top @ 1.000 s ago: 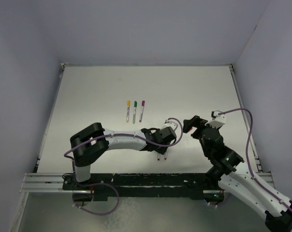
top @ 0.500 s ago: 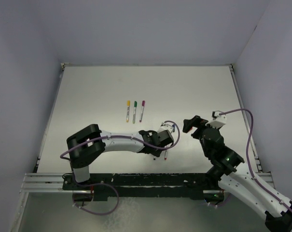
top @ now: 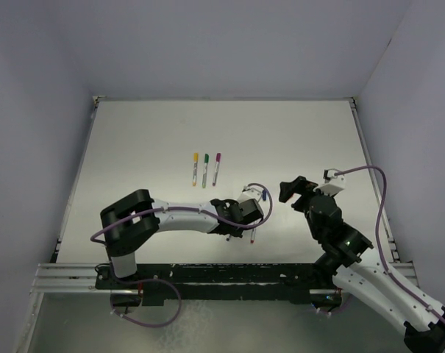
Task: Insert the pens into the pen caps
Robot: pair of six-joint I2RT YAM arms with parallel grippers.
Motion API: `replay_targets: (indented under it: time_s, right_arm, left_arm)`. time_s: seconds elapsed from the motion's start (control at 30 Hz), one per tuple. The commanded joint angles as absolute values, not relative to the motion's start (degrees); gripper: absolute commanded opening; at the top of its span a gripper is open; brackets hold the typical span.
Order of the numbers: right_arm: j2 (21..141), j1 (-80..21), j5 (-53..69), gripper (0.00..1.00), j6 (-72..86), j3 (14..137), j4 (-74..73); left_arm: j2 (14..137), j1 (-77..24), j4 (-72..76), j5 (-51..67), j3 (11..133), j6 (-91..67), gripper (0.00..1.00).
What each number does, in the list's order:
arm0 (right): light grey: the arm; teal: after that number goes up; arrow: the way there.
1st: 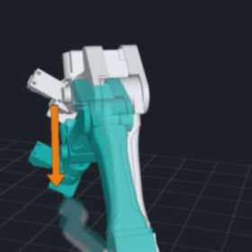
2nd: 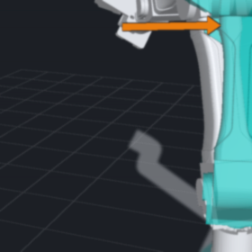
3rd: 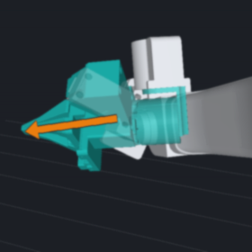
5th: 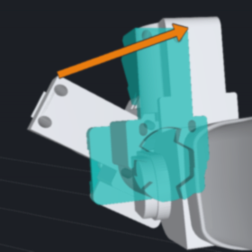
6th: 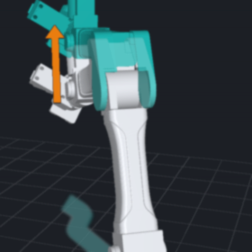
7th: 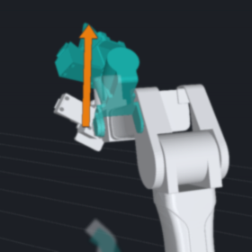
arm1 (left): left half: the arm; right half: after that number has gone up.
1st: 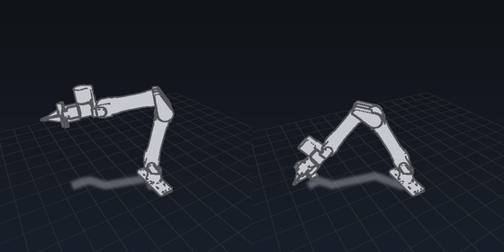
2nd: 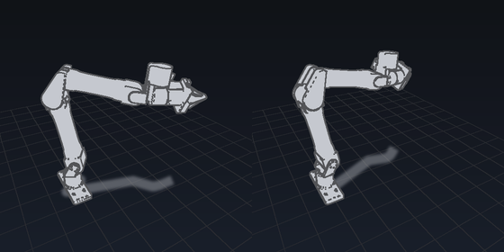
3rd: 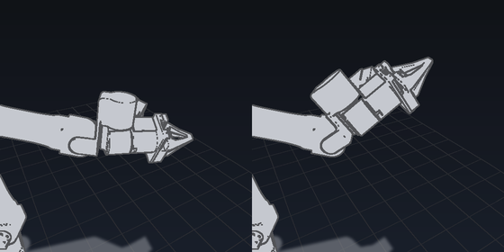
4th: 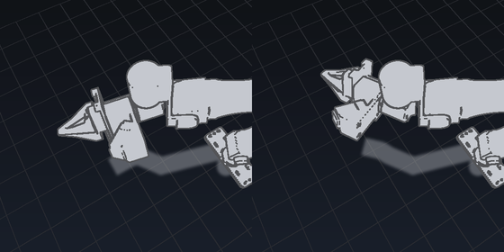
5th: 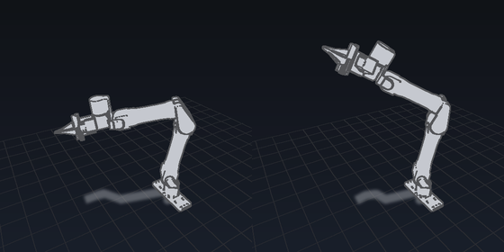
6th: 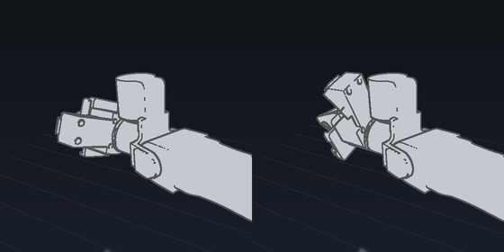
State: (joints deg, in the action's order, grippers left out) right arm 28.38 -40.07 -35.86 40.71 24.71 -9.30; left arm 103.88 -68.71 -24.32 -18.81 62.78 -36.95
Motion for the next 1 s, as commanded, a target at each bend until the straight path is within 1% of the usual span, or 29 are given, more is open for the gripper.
replay_targets:
  time_s: [0.0,0.07,0.1,0.2,0.3,0.37,0.47,0.5,0.57,0.73,0.87,0.97]
  right_arm:
    - [27.0,-39.9,-36.3,0.94,41.8,24.4,-8.4]
    - [26.9,-39.9,-36.3,0.93,41.9,24.3,-8.2]
    - [27.0,-39.9,-36.3,0.92,41.9,24.3,-8.0]
    - [27.6,-40.0,-36.6,0.91,41.6,24.8,-7.8]
    - [28.4,-39.9,-37.0,0.87,41.5,25.2,-7.6]
    - [28.9,-40.0,-37.2,0.80,41.2,25.3,-7.1]
    - [30.2,-40.0,-37.2,0.58,40.4,25.3,-6.1]
    - [30.9,-39.9,-37.1,0.54,40.3,25.5,-5.9]
    - [32.8,-40.0,-36.9,0.49,39.8,26.3,-5.9]
    - [39.7,-39.9,-35.9,0.48,39.3,30.1,-7.9]
    - [47.7,-39.9,-33.0,0.55,38.6,34.5,-9.7]
    - [54.4,-39.4,-30.4,0.58,38.2,37.4,-11.0]
  left_arm:
    - [106.3,-68.3,-26.8,-17.4,58.5,-38.1,0.12]
    - [106.6,-68.1,-25.8,-16.3,57.4,-38.5,0.02]
    - [107.0,-68.0,-25.3,-15.8,57.1,-38.6,0.00]
    - [108.0,-67.9,-24.4,-14.8,56.5,-38.7,0.00]
    - [109.1,-67.9,-23.8,-14.1,56.4,-38.0,0.00]
    - [109.7,-67.9,-23.5,-13.9,56.3,-37.4,0.00]
    - [109.0,-67.9,-23.3,-14.2,56.1,-36.9,0.00]
    - [108.3,-67.8,-23.4,-14.6,56.0,-36.7,0.00]
    - [106.3,-67.8,-23.6,-15.7,55.9,-36.3,0.00]
    - [100.1,-67.6,-25.3,-18.6,55.7,-35.9,0.00]
    - [93.2,-67.7,-23.3,-19.7,53.2,-35.1,0.00]
    - [88.1,-67.7,-19.4,-19.9,50.6,-34.5,0.00]
